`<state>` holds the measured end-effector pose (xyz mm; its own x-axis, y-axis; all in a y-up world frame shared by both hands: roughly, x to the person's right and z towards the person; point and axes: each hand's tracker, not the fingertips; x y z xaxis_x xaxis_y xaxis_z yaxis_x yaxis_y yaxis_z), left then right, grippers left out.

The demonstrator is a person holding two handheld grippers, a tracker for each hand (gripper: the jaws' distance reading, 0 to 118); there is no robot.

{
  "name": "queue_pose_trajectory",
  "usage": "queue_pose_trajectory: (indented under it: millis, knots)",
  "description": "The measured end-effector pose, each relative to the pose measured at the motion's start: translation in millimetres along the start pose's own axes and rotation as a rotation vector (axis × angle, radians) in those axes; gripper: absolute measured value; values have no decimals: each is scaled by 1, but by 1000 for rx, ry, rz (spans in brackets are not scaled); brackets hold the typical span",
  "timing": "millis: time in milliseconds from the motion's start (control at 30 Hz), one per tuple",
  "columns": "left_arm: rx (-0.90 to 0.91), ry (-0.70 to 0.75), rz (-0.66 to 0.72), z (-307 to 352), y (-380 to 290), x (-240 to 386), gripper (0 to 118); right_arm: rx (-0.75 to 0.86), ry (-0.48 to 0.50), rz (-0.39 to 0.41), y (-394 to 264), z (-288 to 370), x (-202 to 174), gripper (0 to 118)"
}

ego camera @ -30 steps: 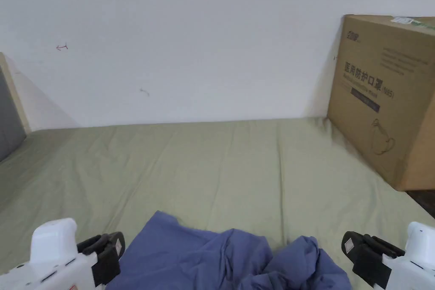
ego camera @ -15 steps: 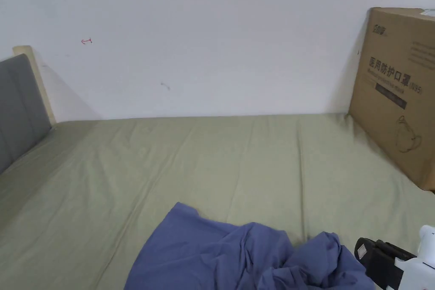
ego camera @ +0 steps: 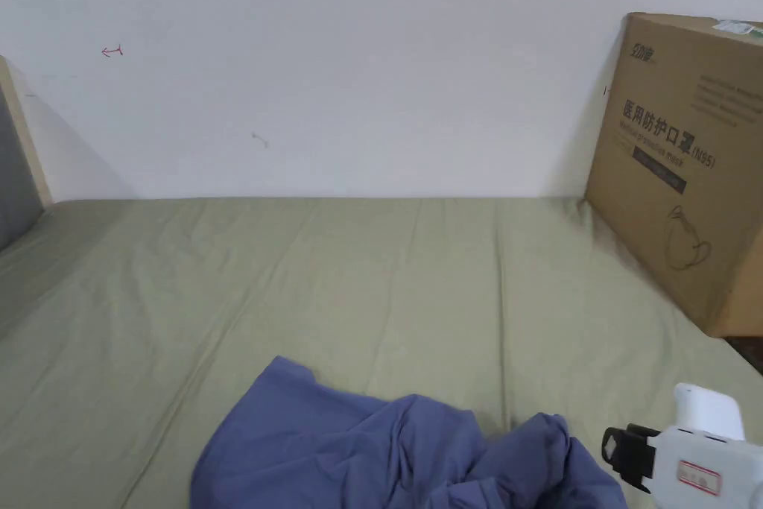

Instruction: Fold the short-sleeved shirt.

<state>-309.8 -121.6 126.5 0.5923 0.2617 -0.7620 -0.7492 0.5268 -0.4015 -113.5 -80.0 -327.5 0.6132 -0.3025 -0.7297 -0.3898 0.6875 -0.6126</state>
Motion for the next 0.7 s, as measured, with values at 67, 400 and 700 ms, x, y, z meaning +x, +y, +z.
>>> queue_pose_trajectory:
  millis: [67, 400, 700]
  knots:
    - [57, -3, -1, 15, 6, 2, 4, -138, -100, -27, 12, -40, 9, 116]
    - [151, -100, 66, 59, 44, 15, 4, -381, -176, 6, -6, -99, 34, 14]
    - [293, -146, 75, 91, 78, -21, 4, -194, 39, -18, 40, 17, 43, 4]
